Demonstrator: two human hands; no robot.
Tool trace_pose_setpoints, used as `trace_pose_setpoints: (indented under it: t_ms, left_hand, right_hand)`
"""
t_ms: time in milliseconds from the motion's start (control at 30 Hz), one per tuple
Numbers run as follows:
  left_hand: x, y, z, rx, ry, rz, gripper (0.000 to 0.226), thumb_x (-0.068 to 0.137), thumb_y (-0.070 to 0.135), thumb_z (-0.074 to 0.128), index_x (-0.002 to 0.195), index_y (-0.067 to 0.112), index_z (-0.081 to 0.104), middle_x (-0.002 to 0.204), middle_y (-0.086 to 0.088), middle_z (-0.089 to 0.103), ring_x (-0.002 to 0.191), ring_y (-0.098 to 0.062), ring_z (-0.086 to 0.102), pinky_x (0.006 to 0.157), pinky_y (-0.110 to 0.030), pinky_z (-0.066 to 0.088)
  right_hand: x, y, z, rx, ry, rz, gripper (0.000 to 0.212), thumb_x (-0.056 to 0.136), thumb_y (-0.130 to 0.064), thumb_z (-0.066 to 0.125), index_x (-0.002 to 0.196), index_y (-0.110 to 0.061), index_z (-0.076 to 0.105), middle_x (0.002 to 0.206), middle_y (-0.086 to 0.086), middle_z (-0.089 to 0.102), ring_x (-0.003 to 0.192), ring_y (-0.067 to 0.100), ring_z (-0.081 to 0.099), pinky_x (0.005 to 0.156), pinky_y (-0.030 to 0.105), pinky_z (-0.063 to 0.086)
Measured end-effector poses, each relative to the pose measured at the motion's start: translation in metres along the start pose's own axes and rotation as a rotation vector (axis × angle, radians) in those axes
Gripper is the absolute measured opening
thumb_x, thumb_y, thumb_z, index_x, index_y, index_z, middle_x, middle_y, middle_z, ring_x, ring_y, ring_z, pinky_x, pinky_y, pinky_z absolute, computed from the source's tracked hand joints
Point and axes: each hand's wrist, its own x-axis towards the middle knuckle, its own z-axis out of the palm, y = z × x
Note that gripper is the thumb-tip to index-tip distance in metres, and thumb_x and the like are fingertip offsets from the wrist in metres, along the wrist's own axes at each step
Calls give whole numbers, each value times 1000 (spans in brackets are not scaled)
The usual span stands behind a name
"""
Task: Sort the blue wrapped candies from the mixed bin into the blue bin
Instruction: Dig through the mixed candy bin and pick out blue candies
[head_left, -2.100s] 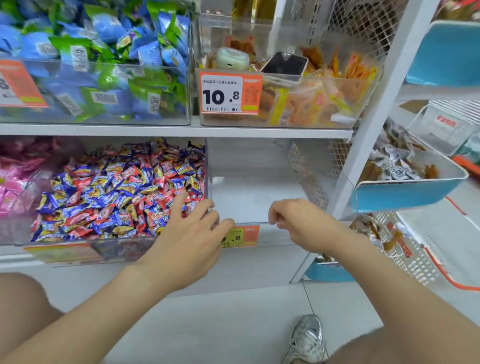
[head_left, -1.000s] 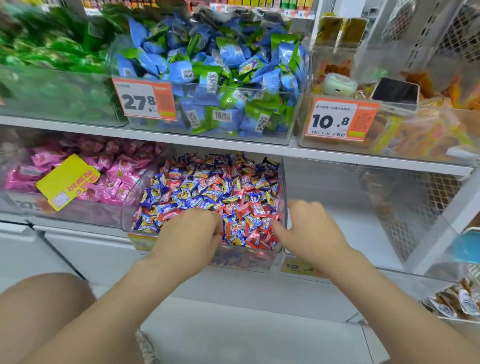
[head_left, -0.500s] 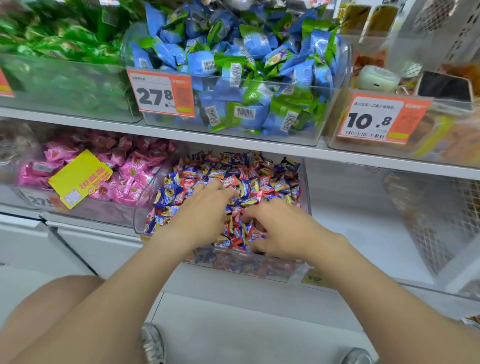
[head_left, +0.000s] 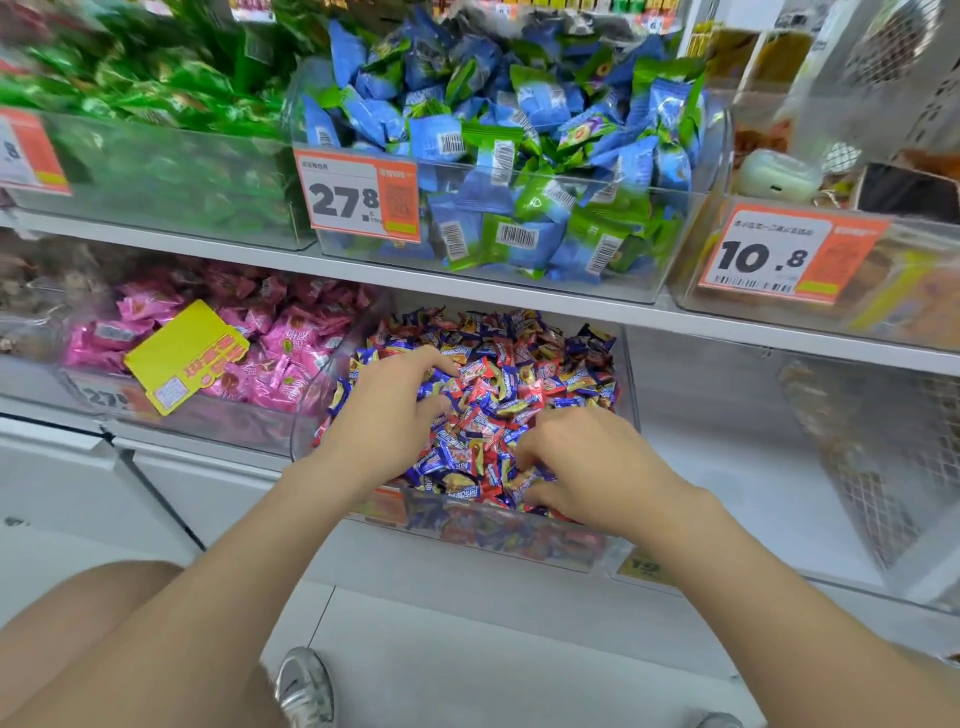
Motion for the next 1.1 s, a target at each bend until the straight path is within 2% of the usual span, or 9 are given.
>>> trace_pose_setpoints:
  t_ms: [67, 200, 267, 333, 500, 633, 733, 867, 1100]
  left_hand:
    - [-2, -1, -1, -30, 32, -4, 24, 103, 16, 63, 123, 29, 60, 96, 3, 58, 67, -9, 50, 64, -27, 37]
    - [-1, -2, -3, -117, -47, -57, 37, 105, 0, 45, 126, 30, 50, 87, 0, 45, 64, -11, 38, 52, -27, 31]
    - [2, 0, -3, -168, -93, -102, 39, 102, -8, 37, 120, 24, 50, 81, -5, 39, 65, -13, 32, 42, -20, 31]
    - [6, 4, -2, -207, -98, -142, 33, 100, -6, 34, 112, 19, 53, 80, -8, 38, 64, -15, 32, 35, -16, 28]
    - [18, 9, 5, -127, -152, -123, 3, 101, 26, 49, 99, 24, 52, 83, -6, 48, 68, -16, 40, 51, -33, 31]
    - [25, 10, 14, 56, -176, 21, 11, 101, 30, 58, 108, 32, 50, 107, 1, 43, 79, -20, 57, 68, -33, 48]
    - [34, 11, 19, 190, -214, 167, 19, 102, 26, 58, 115, 35, 49, 108, 1, 40, 74, -19, 55, 75, -45, 54]
    - [42, 16, 27, 357, -297, 231, 23, 99, 36, 67, 118, 34, 53, 107, 0, 39, 86, -26, 55, 79, -44, 52]
    - [45, 23, 35, 454, -273, 230, 21, 95, 39, 73, 110, 31, 61, 104, 1, 40, 82, -21, 52, 68, -36, 42]
  right_hand:
    - [1, -1, 1, -1, 38, -11, 14, 90, -41, 71, 90, -27, 71, 90, -7, 62, 89, 20, 62, 78, 40, 55]
    - [3, 8, -1, 398, 174, 166, 23, 85, -38, 79, 73, -29, 62, 72, -12, 63, 70, 4, 58, 68, 29, 48]
    - [6, 11, -4, 544, 295, 272, 13, 86, -32, 79, 86, -32, 67, 71, -12, 67, 67, 4, 62, 69, 26, 50]
    - [11, 12, -5, 539, 366, 304, 33, 90, -29, 73, 121, -37, 69, 81, -11, 71, 69, 7, 65, 78, 29, 54]
    - [31, 4, 10, 357, 308, 203, 34, 98, -19, 56, 131, -22, 65, 114, -1, 56, 88, 20, 59, 85, 43, 54]
    - [39, 0, 19, 202, 149, -2, 43, 107, -41, 54, 146, -22, 51, 122, 0, 55, 111, 23, 56, 91, 36, 49]
    - [39, 9, 14, 162, 149, 10, 39, 103, -33, 64, 140, -26, 56, 113, 0, 65, 106, 23, 64, 87, 41, 55]
    - [29, 20, 7, 319, 225, 140, 27, 100, -25, 62, 127, -25, 64, 114, -6, 73, 93, 16, 65, 83, 37, 52]
    - [10, 21, 1, 482, 299, 297, 34, 102, -23, 49, 128, -34, 67, 97, -11, 48, 86, 8, 53, 75, 32, 40]
